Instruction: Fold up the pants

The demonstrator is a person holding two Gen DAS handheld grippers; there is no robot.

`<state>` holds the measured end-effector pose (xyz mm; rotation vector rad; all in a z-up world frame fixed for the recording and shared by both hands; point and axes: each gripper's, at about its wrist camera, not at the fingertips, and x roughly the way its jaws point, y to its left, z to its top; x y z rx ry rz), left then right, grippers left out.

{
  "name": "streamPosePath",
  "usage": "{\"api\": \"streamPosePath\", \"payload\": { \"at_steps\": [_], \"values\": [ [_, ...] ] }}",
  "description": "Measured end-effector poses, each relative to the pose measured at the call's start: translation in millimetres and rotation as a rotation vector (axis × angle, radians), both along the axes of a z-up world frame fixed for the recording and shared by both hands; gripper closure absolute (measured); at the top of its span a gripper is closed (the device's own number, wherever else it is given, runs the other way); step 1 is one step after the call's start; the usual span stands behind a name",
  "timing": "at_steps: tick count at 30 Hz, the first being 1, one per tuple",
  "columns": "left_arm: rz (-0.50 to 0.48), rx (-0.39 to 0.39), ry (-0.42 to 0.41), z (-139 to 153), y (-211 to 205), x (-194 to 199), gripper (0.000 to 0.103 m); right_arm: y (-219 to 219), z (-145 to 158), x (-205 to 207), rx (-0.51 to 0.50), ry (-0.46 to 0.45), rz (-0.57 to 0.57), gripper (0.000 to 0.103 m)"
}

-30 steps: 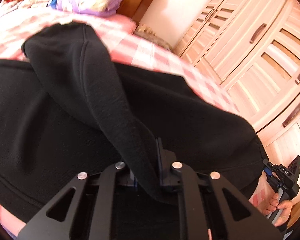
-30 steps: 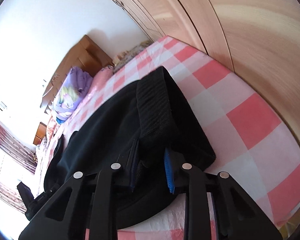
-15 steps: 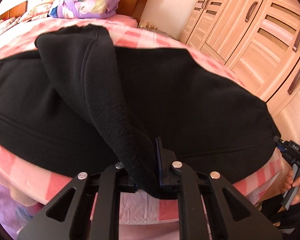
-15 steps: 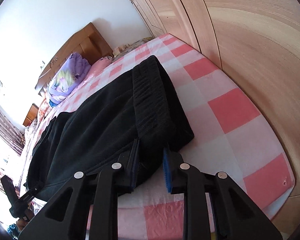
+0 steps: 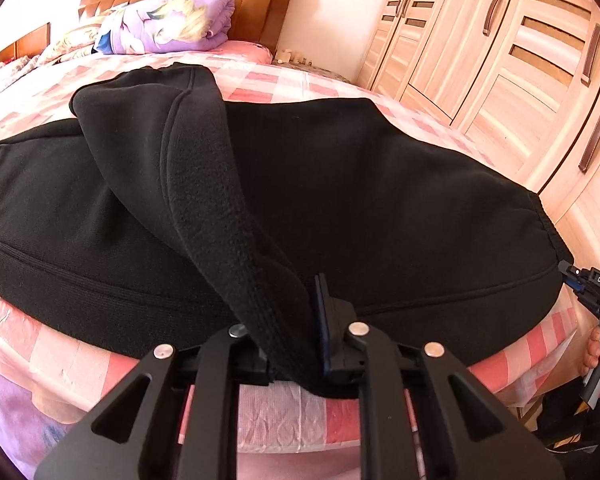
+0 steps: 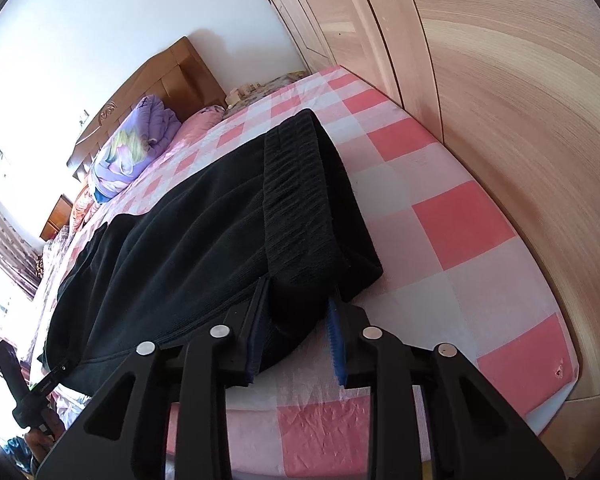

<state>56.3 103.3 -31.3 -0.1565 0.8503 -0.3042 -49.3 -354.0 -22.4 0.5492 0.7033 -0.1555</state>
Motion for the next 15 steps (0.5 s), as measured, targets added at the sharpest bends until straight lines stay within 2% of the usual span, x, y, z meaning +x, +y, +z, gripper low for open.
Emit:
{"api": "streamPosePath", "payload": {
  "at_steps": [1,2,4,5,6,7,8,10,13,15],
  "values": [
    [0.000,-0.008,0.003,0,1,0,0.085,0,2,-1,-0.002,0.007,-0.006,0.058],
    [-0.001,-0.010,0.004,0,0,-2,0.083,1,5,-2,-0.021,0.017,-0.029,0.047],
    [-0.005,-0.008,0.001,0,0,-2,0.075,9,21,-9,-0.109,-0.007,-0.069,0.038],
    [-0.012,-0.014,-0.003,0,0,-3,0.064,16,29,-11,-0.154,-0.029,-0.073,0.037],
    [-0.021,-0.023,-0.008,0,-1,-5,0.048,25,39,-12,-0.215,-0.056,-0.071,0.036],
    [-0.026,-0.026,-0.014,0,-2,-6,0.040,36,47,-11,-0.271,-0.083,-0.057,0.035],
    [-0.021,-0.011,-0.028,1,-4,-8,0.028,50,54,-8,-0.319,-0.108,-0.026,0.031],
    [0.012,0.045,-0.058,3,-7,-11,0.015,80,56,6,-0.387,-0.121,0.072,0.028],
    [0.055,0.093,-0.089,9,-1,-13,0.014,112,39,28,-0.449,-0.068,0.180,0.028],
    [0.123,0.105,-0.119,19,14,-15,0.012,124,18,45,-0.470,0.017,0.219,0.028]
  ]
}}
